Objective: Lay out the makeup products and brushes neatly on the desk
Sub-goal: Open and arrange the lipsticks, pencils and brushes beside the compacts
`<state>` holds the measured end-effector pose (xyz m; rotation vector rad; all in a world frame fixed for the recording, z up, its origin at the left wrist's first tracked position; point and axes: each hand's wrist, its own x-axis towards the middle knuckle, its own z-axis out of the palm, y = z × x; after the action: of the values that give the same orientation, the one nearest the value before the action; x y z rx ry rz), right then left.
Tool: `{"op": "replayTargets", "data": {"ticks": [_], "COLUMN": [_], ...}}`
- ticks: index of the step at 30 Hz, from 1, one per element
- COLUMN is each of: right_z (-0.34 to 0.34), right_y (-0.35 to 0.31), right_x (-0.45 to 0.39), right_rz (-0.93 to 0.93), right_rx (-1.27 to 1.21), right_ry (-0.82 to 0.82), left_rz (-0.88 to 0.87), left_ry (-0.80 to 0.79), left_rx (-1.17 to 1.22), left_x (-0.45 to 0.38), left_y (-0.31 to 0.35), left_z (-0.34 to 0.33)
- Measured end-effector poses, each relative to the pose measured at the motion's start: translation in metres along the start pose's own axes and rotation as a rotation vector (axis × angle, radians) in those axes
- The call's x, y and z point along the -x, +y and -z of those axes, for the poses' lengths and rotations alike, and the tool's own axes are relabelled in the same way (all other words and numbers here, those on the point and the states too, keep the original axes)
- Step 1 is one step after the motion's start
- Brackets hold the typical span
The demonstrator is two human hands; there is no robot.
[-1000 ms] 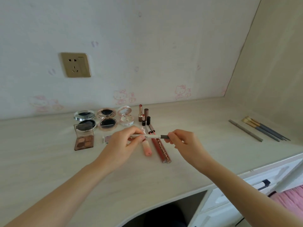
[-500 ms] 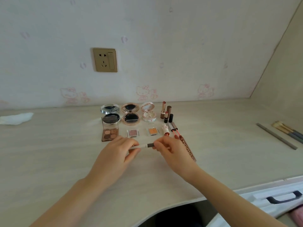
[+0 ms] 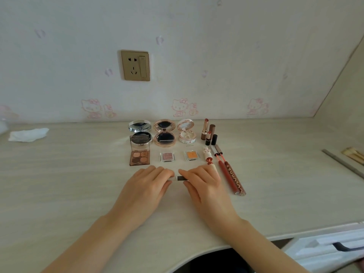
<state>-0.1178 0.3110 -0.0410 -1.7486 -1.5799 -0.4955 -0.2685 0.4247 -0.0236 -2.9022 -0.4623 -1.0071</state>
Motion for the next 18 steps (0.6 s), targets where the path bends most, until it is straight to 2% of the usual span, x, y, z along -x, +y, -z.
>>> {"op": "replayTargets", "data": {"ticks": [9,18], "right_z": [0.004,0.011], "right_y": [-0.007,-0.011], "right_x": [0.005,0.004], "right_rz": [0.105,0.121], "right_rx": [0.140,0.090], "right_ry": [0.040,0.011], "left_rz": [0.041,0.060], "left_ry": [0.014,0.006], "left_rx": [-0.224,-0.268], "left_x": [-0.002,-0.003], "left_y": [0.009,0.011], "left_z": [-0.001,-0.005]}}
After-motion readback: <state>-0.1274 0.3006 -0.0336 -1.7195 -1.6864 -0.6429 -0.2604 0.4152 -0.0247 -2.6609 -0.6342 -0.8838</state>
